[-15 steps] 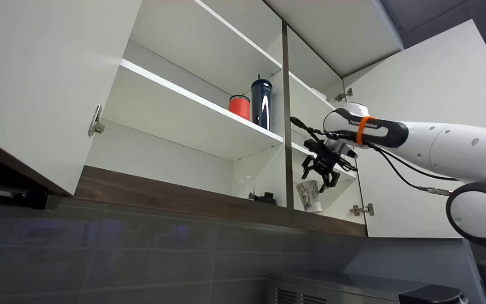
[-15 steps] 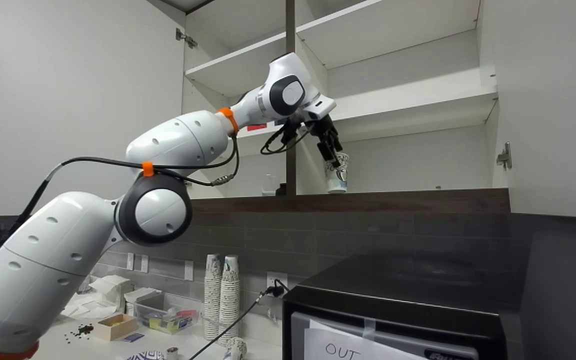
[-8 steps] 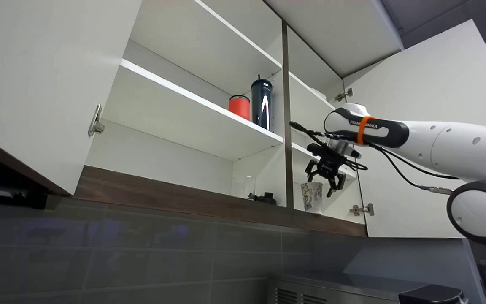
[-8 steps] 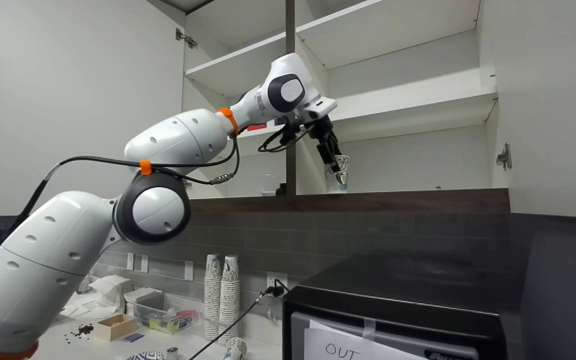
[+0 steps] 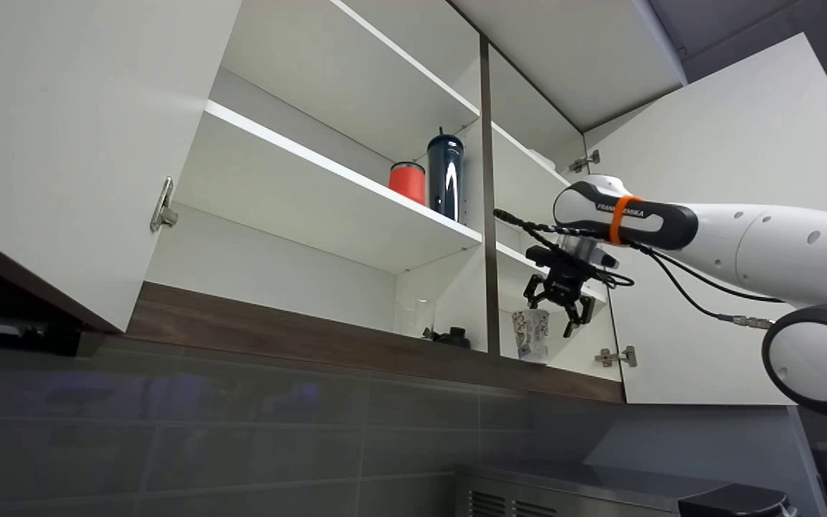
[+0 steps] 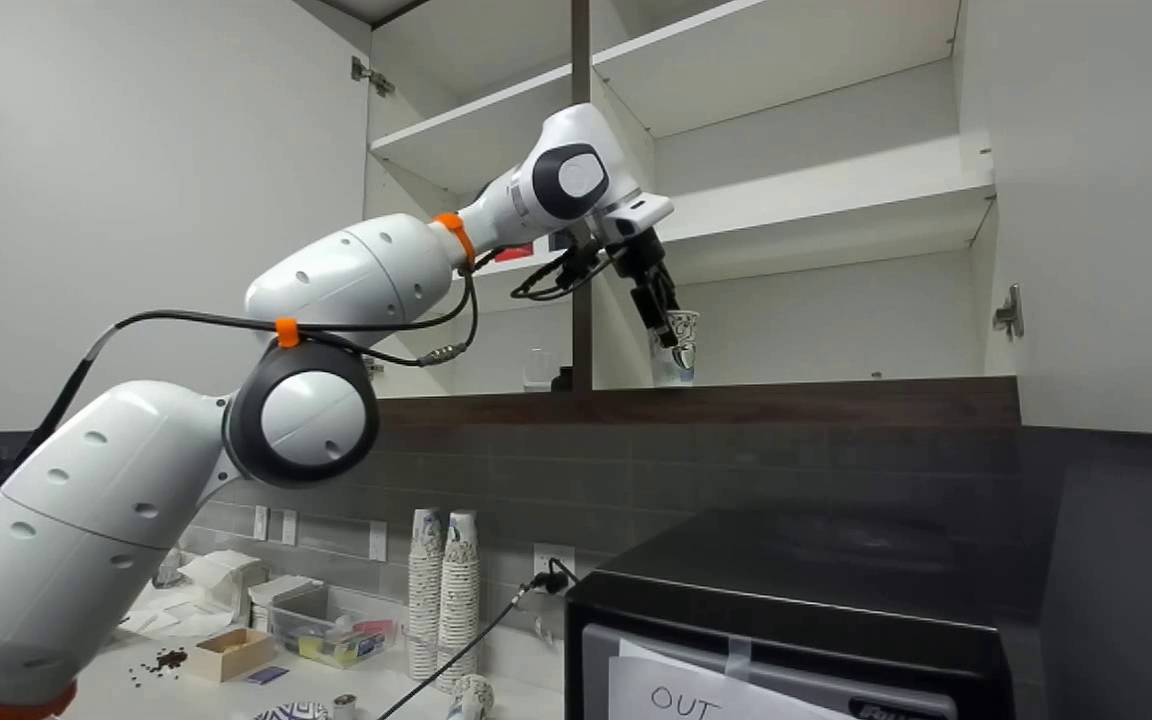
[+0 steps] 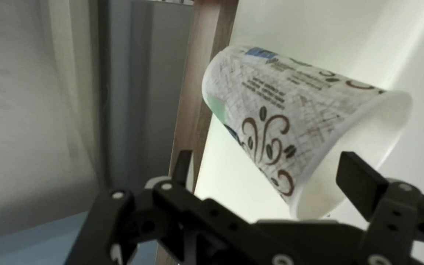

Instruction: Put the cup inside the cabinet on the right

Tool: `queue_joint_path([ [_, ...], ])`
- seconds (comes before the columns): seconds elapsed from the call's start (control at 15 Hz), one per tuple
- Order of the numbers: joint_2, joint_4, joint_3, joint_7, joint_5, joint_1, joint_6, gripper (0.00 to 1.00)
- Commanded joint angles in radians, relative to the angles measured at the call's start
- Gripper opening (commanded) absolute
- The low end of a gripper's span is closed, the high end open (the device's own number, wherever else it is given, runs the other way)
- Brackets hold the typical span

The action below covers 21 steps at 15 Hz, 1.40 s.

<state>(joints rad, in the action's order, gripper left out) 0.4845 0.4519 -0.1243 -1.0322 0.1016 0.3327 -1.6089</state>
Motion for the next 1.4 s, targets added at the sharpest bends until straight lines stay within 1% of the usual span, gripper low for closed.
queue_joint_path([
  [0.0,-0.034,0.019,0.008,0.027,0.018,0.018,0.01,1.0],
  [0.27,-0.057,0.011,0.008,0.092,0.024,0.041,-0.003,1.0],
  [0.47,-0.079,0.012,0.02,0.153,0.065,0.073,-0.006,1.0],
  [0.67,-0.105,0.018,0.044,0.316,0.133,0.122,0.015,1.0],
  [0.87,-0.136,0.024,0.046,0.53,0.169,0.173,0.053,1.0],
  [1.07,-0.172,0.029,0.038,0.729,0.195,0.227,0.123,1.0],
  [1.13,-0.185,0.033,0.044,0.785,0.225,0.252,0.155,1.0],
  [1.33,-0.205,0.038,0.043,0.958,0.27,0.312,0.259,1.0],
])
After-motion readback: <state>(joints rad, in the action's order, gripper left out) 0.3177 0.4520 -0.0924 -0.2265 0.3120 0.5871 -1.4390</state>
